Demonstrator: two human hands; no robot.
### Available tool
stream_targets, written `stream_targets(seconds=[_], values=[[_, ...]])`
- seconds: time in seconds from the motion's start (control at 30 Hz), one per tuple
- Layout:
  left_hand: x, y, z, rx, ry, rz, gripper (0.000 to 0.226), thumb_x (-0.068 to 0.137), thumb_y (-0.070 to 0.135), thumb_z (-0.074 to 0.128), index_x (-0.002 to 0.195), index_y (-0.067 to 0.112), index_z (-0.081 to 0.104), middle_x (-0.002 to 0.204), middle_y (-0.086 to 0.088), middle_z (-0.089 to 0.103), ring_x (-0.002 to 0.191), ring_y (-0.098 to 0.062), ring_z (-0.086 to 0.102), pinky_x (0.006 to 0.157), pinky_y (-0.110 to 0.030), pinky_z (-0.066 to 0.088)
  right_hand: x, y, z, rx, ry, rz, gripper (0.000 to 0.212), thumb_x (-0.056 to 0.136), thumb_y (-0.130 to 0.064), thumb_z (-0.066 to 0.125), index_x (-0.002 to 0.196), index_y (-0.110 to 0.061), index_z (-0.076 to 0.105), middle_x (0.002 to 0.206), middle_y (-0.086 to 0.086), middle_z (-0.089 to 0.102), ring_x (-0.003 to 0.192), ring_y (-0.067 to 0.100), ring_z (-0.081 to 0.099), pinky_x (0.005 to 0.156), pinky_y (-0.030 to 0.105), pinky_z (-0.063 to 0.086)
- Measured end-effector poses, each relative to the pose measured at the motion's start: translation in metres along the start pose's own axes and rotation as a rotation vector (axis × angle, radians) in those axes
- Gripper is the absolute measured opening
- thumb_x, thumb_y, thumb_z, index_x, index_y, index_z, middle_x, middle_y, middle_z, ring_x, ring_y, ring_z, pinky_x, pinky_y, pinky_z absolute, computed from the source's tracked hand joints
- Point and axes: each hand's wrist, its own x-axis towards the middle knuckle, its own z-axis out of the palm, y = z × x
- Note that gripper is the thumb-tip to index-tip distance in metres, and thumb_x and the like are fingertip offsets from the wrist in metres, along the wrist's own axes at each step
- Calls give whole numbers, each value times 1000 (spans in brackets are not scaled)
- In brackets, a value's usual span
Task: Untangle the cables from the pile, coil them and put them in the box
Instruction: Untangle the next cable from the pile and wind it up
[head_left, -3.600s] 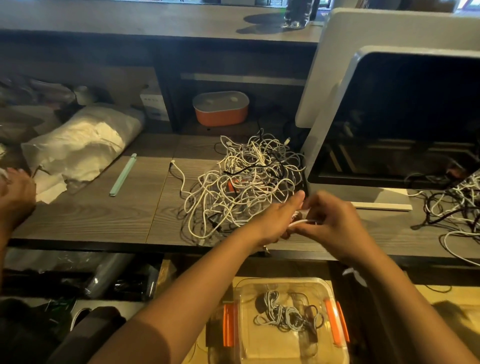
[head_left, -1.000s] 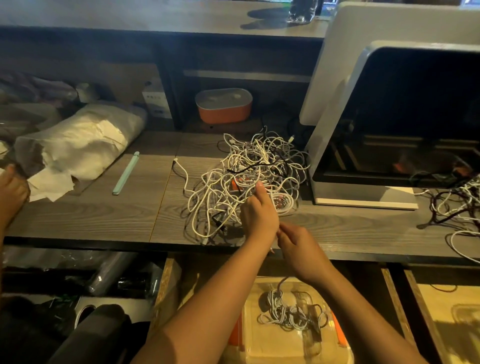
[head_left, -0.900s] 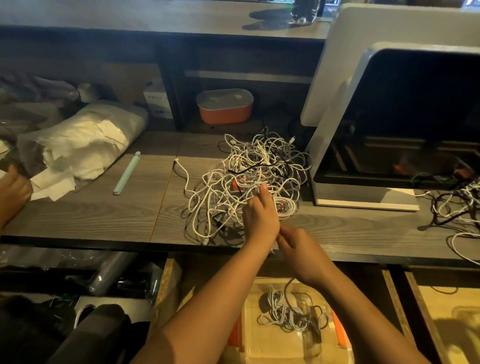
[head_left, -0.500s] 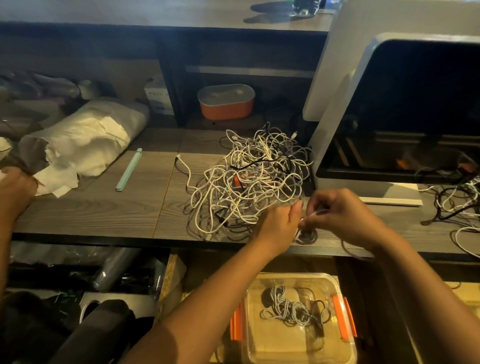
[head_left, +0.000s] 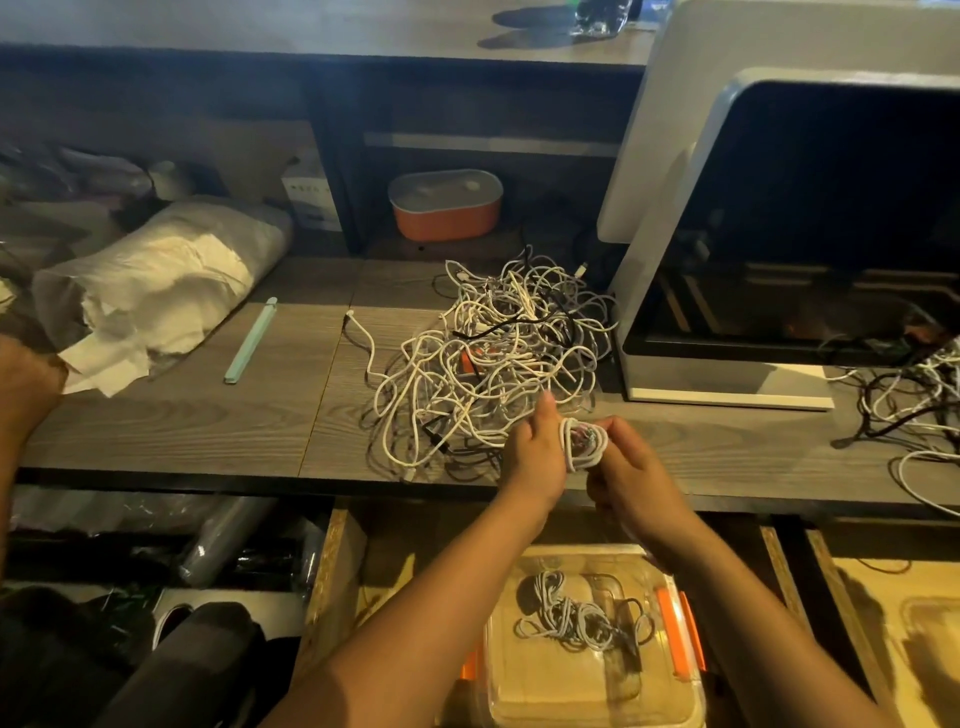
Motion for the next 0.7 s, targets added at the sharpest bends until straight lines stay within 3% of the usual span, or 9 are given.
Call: stream_targets(seconds=[0.13,0.23,0.3,0.37,0.47,0.53,0.6,0.7], values=[[-6,8,-4,66,122,44,53,99,49,26,91,10,61,94,-10,64,98,-29,59,78,-31,44,-5,4,14,-105,81,-25,11,100,-22,43,102,-16,52,80,0,56,63,8,48,54,22,39],[1,5,-3,-19,200,-24,52,97,53,29,89,10,57,99,-15,66,94,-31,62,86,-42,50,-10,5,20,-291,52,-25,6,99,-24,46,98,-20,49,81,2,58,66,11,51,57,26,42],[6,4,-3,-136,238,-52,52,94,57,34,82,12,55,93,-16,68,85,-33,66,81,-47,54,-15,3,23,-344,13,-24,3,98,-24,48,96,-22,48,82,2,59,63,10,53,50,23,41],[11,5,-6,-94,237,8,48,97,52,34,72,16,52,77,-11,64,72,-28,63,69,-38,53,-19,-2,23,-361,-16,-50,4,97,-23,51,94,-20,48,82,4,61,58,11,55,45,21,43],[9,14,-14,179,199,215,52,102,34,32,56,12,45,54,-1,42,50,-12,39,47,-23,28,-20,-17,19,-339,-62,-129,9,97,-14,49,92,-17,57,79,5,64,55,13,59,47,25,49],[8,16,-15,294,149,257,53,103,29,32,58,6,49,53,0,39,49,-8,36,46,-24,28,-19,-26,11,-245,-102,-125,24,98,-7,42,93,-13,65,82,9,68,59,18,61,52,29,53],[7,18,-14,295,74,254,51,102,32,31,58,12,47,55,-1,41,49,-10,41,43,-16,29,-16,-33,2,54,-150,-24,35,96,1,32,96,-3,67,87,19,69,66,25,63,60,34,56],[4,22,-13,204,-10,188,47,102,31,33,60,14,43,55,-1,42,42,-3,42,40,-13,32,-11,-39,-11,349,-258,111,32,82,1,42,103,2,66,93,23,70,75,28,68,67,35,57]])
